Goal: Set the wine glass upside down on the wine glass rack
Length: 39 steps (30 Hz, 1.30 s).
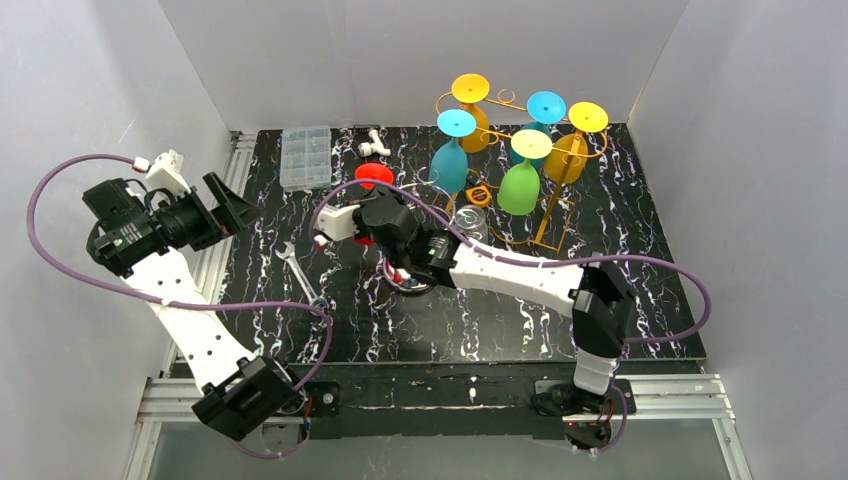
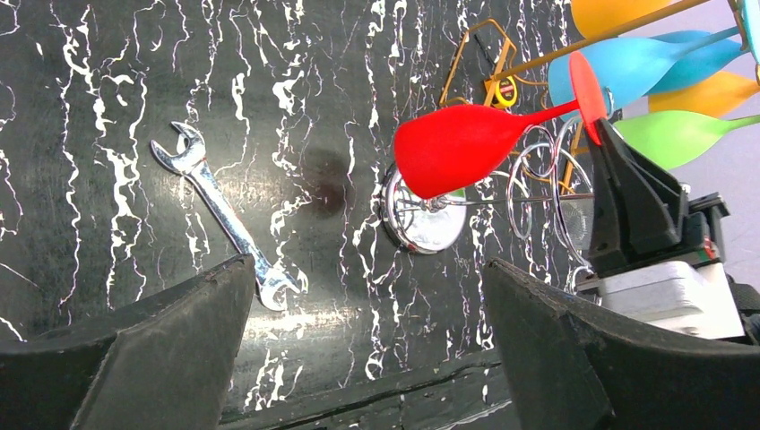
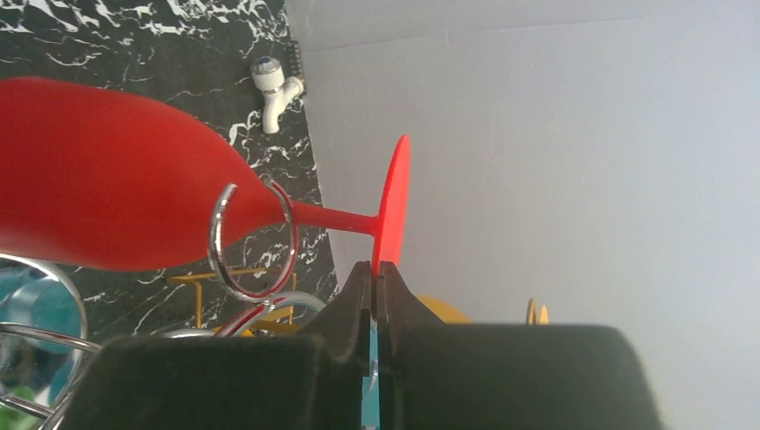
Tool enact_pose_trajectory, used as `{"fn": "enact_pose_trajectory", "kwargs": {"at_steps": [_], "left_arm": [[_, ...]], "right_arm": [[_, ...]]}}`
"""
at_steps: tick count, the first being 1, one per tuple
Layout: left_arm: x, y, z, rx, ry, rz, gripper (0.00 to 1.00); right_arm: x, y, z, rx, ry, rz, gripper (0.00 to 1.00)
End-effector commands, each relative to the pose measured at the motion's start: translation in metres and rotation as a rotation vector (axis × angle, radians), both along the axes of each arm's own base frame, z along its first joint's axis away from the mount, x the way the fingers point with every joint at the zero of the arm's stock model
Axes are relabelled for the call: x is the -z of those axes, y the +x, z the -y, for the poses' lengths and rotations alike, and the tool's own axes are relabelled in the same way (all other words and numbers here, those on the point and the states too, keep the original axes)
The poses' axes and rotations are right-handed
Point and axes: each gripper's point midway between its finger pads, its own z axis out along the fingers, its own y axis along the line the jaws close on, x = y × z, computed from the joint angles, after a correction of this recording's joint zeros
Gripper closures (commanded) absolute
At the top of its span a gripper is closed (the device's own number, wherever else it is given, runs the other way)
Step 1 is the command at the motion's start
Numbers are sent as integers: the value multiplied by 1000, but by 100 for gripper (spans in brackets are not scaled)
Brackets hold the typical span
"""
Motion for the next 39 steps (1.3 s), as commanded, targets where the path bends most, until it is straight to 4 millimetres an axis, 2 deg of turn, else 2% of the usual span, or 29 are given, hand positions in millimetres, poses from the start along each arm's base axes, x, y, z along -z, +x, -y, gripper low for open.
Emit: {"fn": "enact_pose_trajectory", "kwargs": {"at_steps": [1,4,10,17,21,39], "left_arm": [[-10,-1,2,2,-3,17,2],[-11,-2,2,0,1,17,2],[-8,-5,3,1,21,20,2],[-10,-5,3,0,28,26,2],[-10,-6,3,2,39,29,2],[-10,-4,-2,1,54,28,2]], "right_arm": [[-56,-3,15,23,151,61,99],[-62,-4,12,8,164,56,99],[-60,-7,8,-10,156,45,99],[-56,-13,-17,-51,142,47,99],[-53,-17,-24,-65,144,39,99],[-38,-34,-27,-69,109,8,99]]}}
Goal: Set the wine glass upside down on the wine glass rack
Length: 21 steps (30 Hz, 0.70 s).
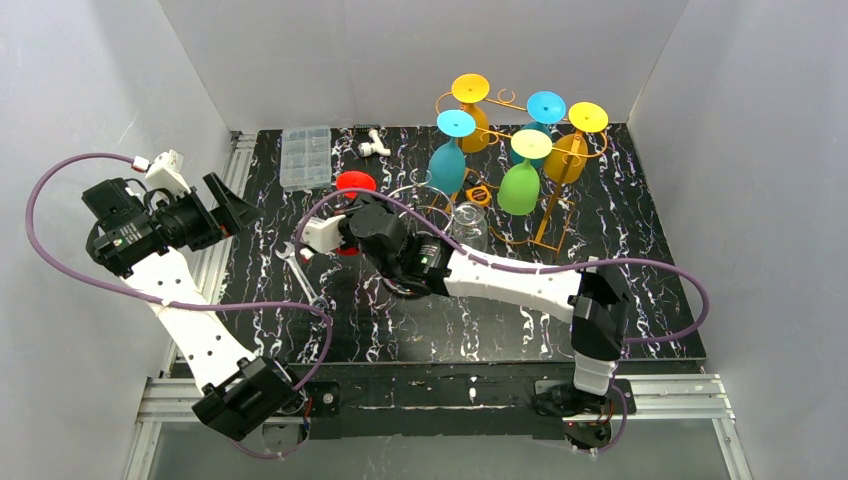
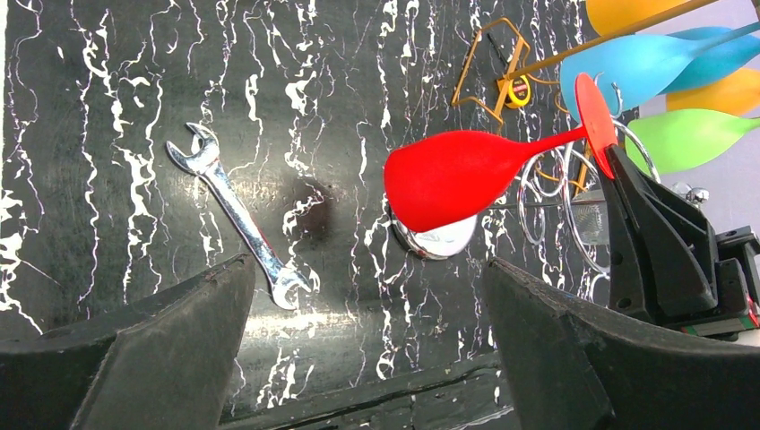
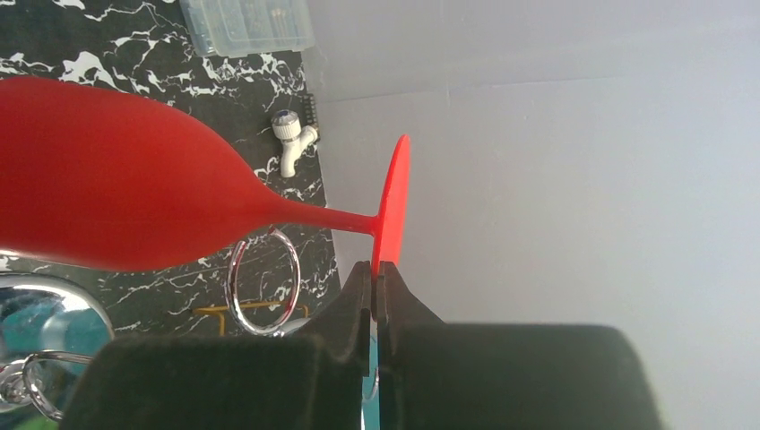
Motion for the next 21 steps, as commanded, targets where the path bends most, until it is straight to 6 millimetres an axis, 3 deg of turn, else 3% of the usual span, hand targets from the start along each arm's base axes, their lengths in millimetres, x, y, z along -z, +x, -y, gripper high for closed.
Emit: {"fn": "enact_pose_trajectory", "kwargs": {"at_steps": [1,13,21], "left_arm": [[-12,-3,2,7,28,31,2],[-13,-1,0,1,30,32,2],[-17,-2,0,-1,38,41,2]], "right_arm": [[-22,-6,-1,9,76,10,99],[-22,-13,12,32,71,5,99],[-10,-14,23,49,63,-5,99]]}}
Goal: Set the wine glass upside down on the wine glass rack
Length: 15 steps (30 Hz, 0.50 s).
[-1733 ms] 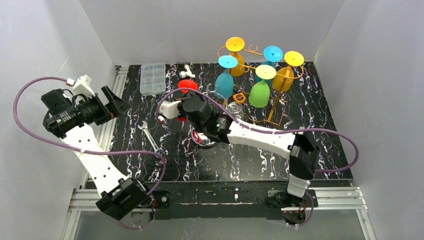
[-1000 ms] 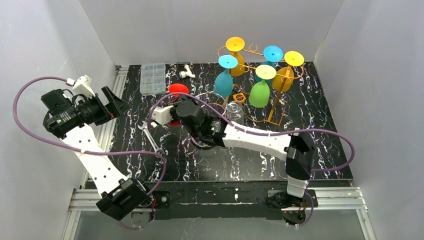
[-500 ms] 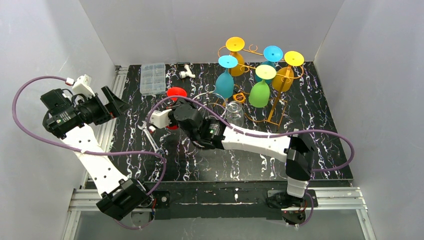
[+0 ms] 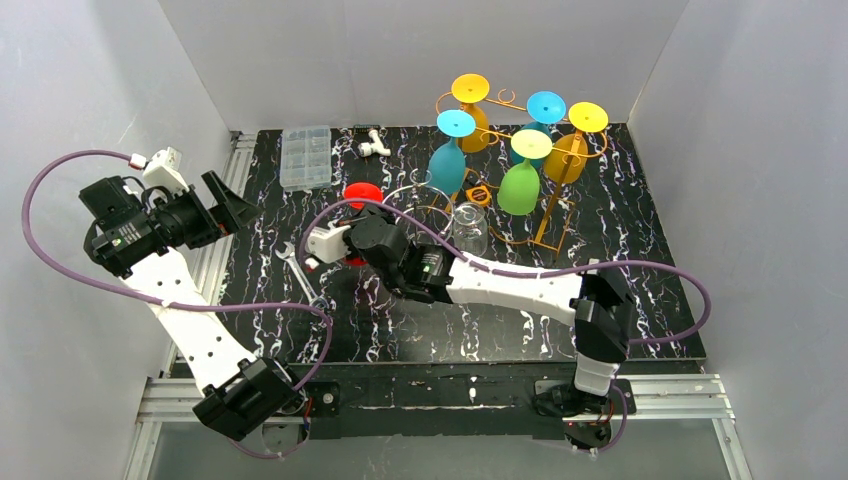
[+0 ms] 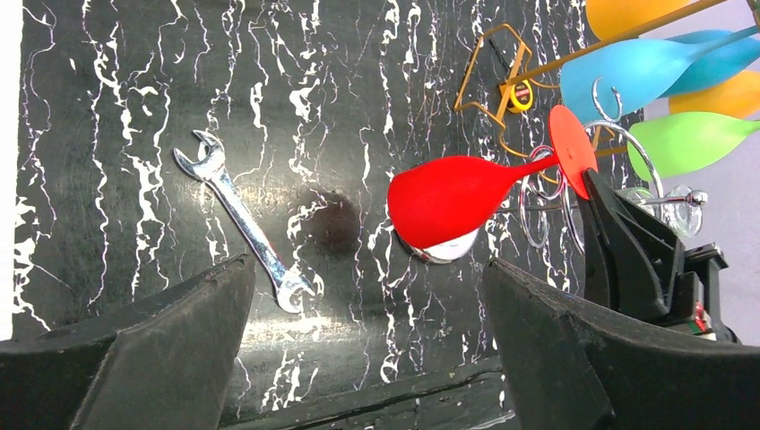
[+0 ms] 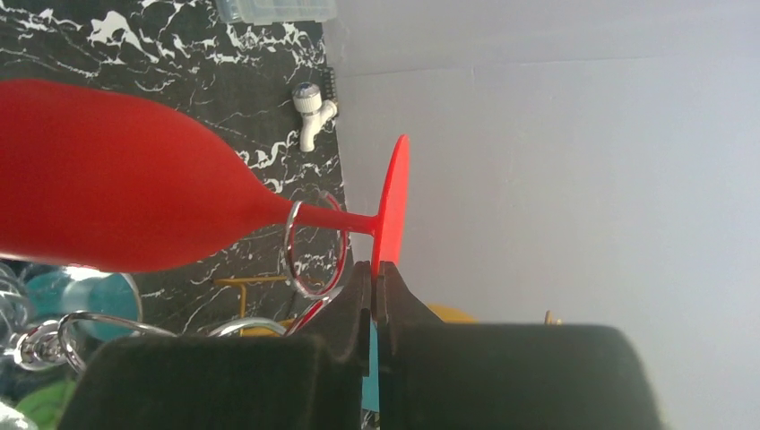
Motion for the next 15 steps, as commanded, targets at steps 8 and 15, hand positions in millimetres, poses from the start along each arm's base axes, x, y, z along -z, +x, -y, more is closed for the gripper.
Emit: {"fn": "enact_pose_trajectory", "kwargs": {"at_steps": [8,15], "left_arm": [[-14,-3,2,0,22,33,2],[-16,-4,2,-1,36,42,2]], "right_arm": [[-39,-7,22,32,130,18,99],[-47,-8,25,18,133,-8,99]]}}
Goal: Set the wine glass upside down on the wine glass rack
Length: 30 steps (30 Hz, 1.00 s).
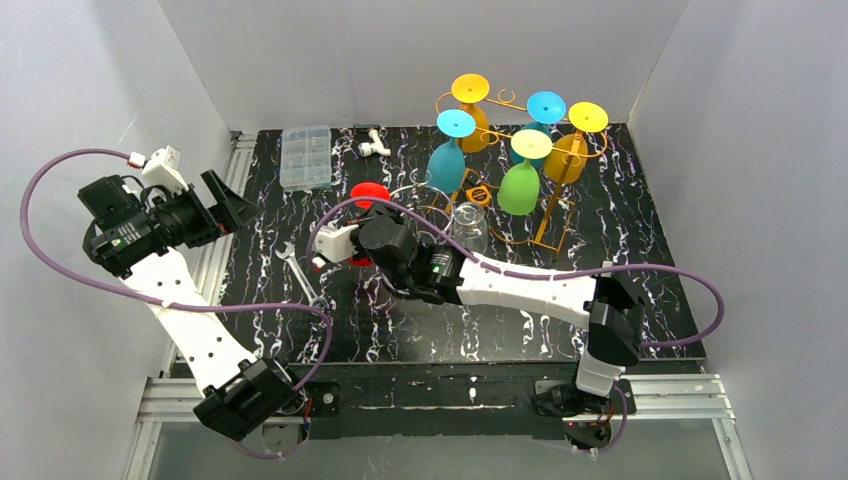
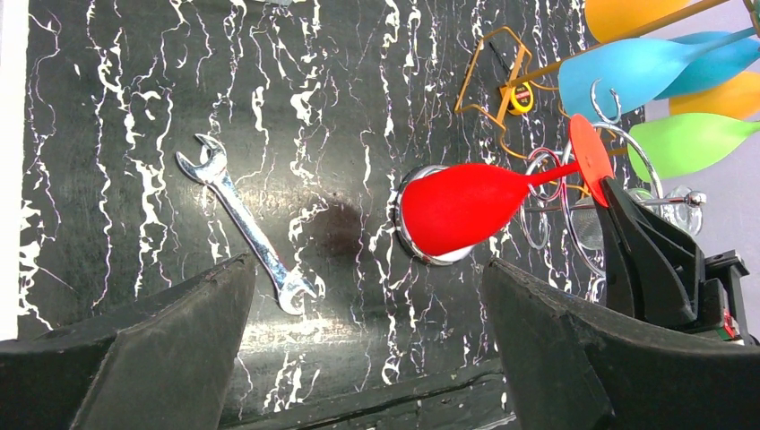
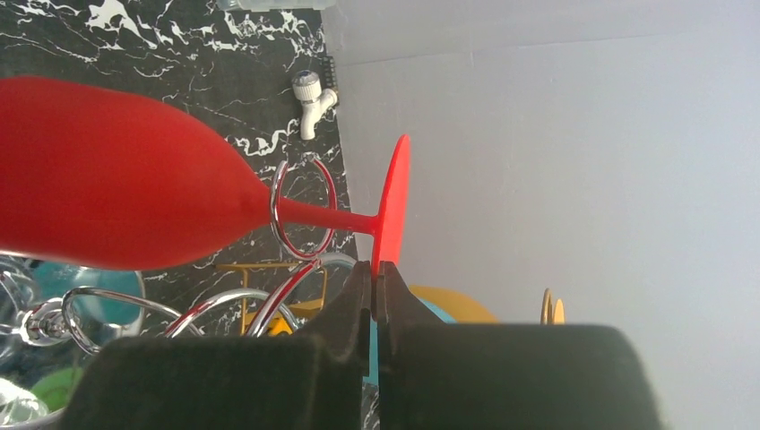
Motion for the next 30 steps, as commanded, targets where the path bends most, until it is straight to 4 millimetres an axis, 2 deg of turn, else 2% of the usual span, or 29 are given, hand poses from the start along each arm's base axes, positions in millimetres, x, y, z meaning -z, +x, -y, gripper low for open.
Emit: {"fn": "enact_pose_trajectory", "kwargs": {"at_steps": [1,10,14,18,25,30], "left_arm": [[-12,-4,2,-1,29,32,2],[-14,-4,1,-4,46,38,2],[-14,-5,0,-6,50,36,2],[-15,-4,0,-6,53,39,2],[-18,-2,-2,-9,54,41,2],[-21,-2,-3,-10,63,49,2]], "right_arm": [[-46,-3,9,2,127,3,99],[-35,0,16,5,92,-37,96],[-36,-2,17,-4,92,-52,89],[-40,-4,17,-15,86,-62,73],[-57,-10,20,-36,104,-95,67],[-62,-16,25,-44,99,-136,62]]}}
